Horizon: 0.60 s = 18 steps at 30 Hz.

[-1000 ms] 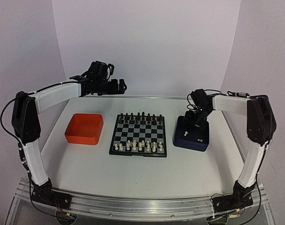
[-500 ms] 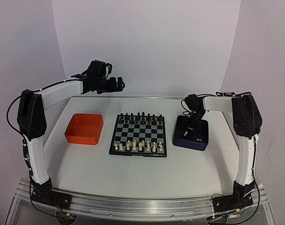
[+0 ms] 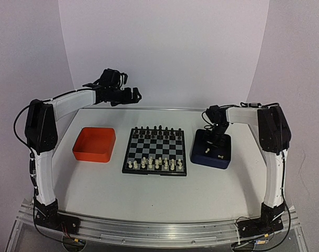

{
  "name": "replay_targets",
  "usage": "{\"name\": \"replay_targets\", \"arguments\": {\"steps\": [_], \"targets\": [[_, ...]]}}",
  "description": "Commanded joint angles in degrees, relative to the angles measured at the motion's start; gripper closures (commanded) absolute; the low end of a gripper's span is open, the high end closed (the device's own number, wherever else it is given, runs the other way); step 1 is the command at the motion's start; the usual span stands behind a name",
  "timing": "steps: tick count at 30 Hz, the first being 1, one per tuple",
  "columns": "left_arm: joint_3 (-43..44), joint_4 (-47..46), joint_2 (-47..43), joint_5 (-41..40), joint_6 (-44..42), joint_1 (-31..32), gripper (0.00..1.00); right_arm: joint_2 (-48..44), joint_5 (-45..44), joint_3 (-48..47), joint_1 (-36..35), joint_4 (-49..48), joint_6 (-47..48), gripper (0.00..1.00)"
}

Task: Set up the chess pieces on the board
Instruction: Pick up the chess piece from the storage box.

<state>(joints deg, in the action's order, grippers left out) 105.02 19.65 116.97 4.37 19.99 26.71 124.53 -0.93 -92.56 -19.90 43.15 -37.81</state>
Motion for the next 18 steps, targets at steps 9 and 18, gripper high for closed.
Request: {"name": "replay_targets", "arguments": {"steps": [9,18], "targets": [[2.31,-0.14,0.08,2.12,0.23,-0.79,0.0,0.4,-0.76,-1.17,-0.16,2.3,-0.57,1.0],[-2.44,-3.13,-3.49,4.65,0.05,-0.84,0.0,-6.64,-4.15,-3.44,-0.21,2.4,2.26,1.0]]}}
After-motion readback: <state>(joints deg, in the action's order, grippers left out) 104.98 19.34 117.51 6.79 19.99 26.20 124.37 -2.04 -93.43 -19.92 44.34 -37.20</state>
